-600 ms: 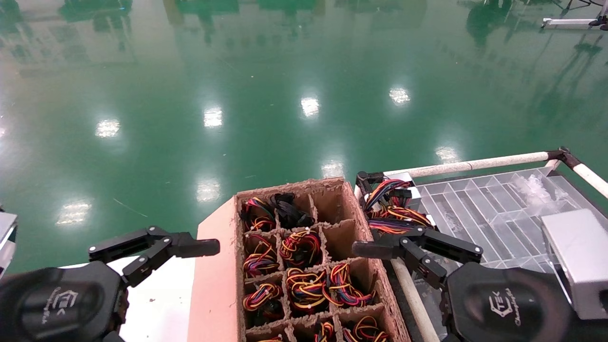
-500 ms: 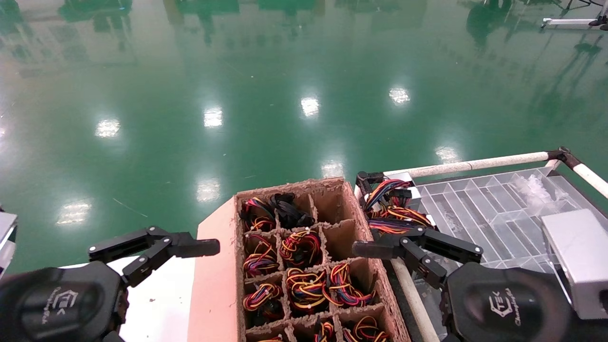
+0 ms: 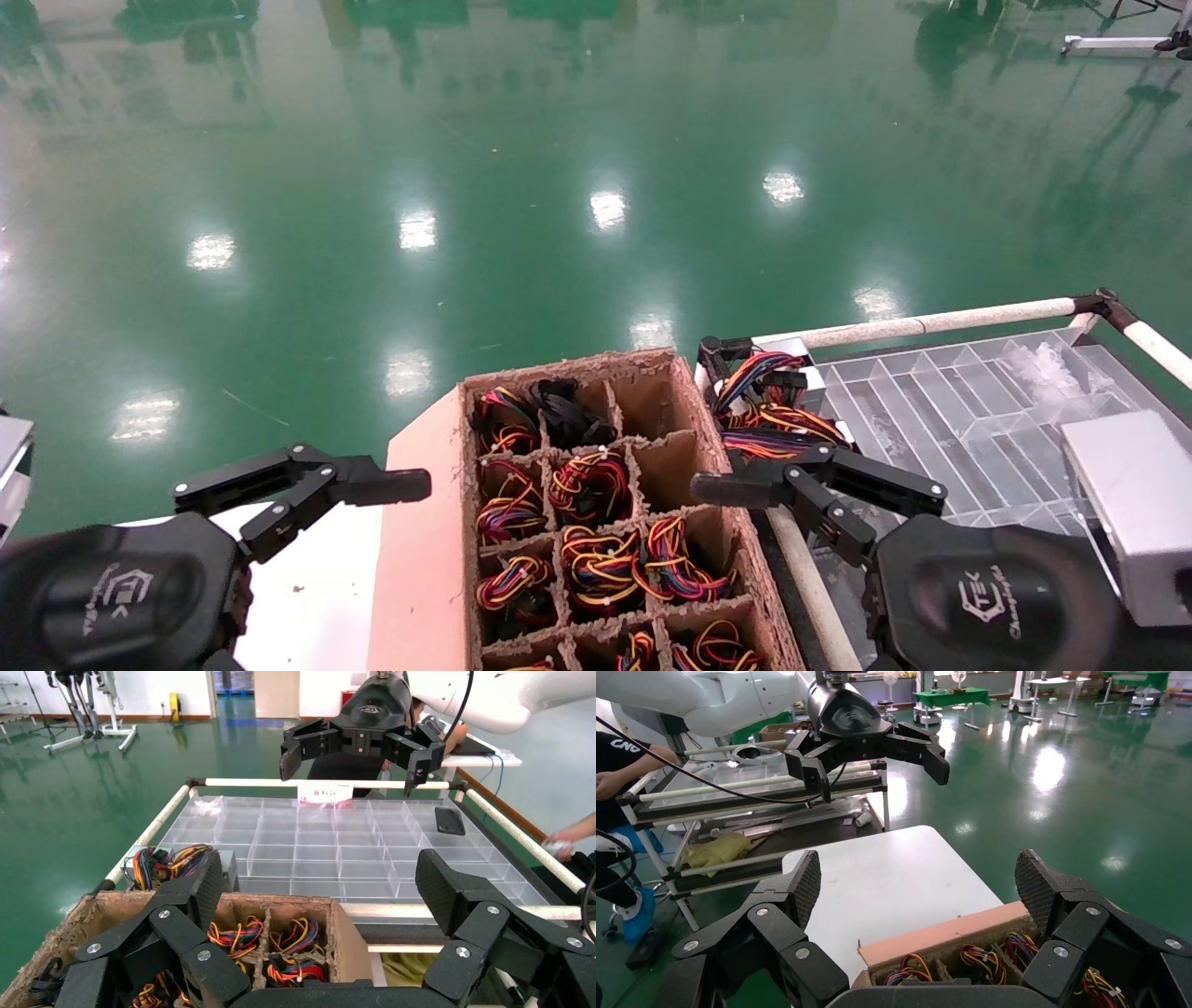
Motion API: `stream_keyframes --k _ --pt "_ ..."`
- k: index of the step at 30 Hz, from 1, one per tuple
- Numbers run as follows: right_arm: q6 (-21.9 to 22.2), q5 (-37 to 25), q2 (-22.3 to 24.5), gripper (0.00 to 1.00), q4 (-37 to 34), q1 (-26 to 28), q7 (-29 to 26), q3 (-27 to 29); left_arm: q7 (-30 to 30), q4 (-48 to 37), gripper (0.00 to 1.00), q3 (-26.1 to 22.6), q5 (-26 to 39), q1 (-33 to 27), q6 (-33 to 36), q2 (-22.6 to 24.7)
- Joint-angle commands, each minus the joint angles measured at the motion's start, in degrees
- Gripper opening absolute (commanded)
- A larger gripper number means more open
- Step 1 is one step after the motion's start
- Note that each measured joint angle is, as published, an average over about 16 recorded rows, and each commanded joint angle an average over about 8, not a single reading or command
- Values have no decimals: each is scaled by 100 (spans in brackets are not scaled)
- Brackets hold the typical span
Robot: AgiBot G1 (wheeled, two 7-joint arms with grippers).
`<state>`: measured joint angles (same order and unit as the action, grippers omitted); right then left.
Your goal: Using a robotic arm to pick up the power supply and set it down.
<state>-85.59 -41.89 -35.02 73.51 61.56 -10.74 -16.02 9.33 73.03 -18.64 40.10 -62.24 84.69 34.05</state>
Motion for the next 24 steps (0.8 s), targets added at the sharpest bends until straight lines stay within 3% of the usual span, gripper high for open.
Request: stream_keyframes --k 1,24 --pt "0 0 0 100 0 0 0 0 0 0 0 0 0 0 0 0" --pt "0 0 0 100 0 0 0 0 0 0 0 0 0 0 0 0"
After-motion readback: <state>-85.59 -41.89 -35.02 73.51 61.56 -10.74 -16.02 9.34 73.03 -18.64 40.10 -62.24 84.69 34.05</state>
